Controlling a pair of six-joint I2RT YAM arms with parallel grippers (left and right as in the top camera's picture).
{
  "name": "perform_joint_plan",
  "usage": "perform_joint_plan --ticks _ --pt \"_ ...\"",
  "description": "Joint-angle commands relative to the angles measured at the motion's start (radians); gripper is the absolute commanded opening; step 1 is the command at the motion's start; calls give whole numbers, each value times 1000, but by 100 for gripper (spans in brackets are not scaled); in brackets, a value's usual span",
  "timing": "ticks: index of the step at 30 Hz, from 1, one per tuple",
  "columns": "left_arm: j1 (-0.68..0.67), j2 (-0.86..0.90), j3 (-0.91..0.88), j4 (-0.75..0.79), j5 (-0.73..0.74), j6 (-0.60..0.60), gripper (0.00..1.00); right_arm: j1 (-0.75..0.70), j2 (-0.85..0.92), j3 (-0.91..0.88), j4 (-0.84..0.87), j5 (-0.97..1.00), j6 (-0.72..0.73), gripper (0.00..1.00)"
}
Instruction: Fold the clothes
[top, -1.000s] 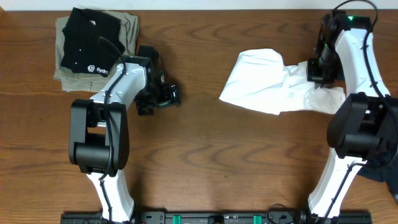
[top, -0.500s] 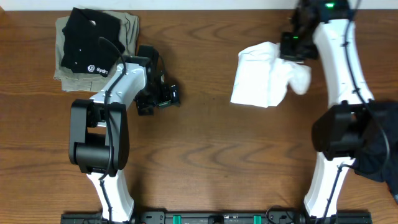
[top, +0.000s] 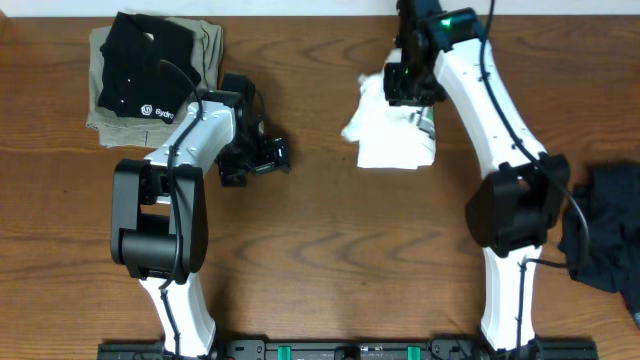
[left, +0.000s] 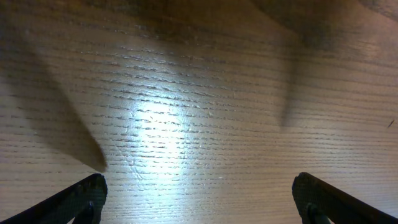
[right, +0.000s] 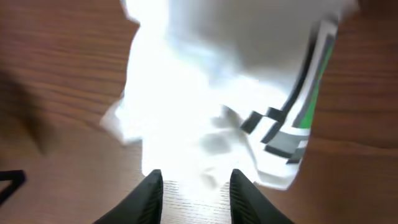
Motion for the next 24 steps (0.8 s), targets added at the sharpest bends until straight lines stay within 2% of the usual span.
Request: perform_joint_plan --ticks 1,9,15,20,24 --pt "4 -20 -6 -6 6 2 97 3 37 10 -1 13 14 33" --pt "4 -20 -6 -6 6 2 97 -19 33 45 -34 14 39 23" --pt "4 -20 -6 -6 6 2 97 -54 33 86 -62 -13 40 31" --pt "4 -20 -6 -2 6 2 97 -40 43 58 -100 -85 -10 27" --pt "4 -20 -6 -3 6 2 97 -5 43 14 -100 -80 -46 28"
